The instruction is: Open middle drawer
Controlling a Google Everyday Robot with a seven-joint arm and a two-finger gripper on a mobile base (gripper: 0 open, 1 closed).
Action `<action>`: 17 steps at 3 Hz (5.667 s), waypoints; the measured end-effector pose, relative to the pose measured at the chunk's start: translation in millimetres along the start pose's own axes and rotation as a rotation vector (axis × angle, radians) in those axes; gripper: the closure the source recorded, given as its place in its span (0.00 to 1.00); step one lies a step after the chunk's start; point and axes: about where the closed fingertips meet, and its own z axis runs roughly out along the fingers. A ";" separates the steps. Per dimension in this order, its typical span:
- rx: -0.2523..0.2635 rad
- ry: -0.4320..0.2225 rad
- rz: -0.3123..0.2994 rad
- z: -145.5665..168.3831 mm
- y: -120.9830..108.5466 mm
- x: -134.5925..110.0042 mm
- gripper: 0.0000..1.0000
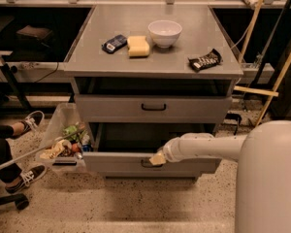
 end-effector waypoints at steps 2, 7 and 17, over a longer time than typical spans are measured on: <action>-0.001 -0.002 -0.001 -2.8 5.6 3.4 1.00; 0.015 -0.002 -0.001 -10.6 13.5 7.8 1.00; 0.018 -0.026 0.049 -32.1 39.3 27.8 1.00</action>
Offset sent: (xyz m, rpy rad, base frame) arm -0.3403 -0.0812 -0.0768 0.0679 -0.0390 -0.0037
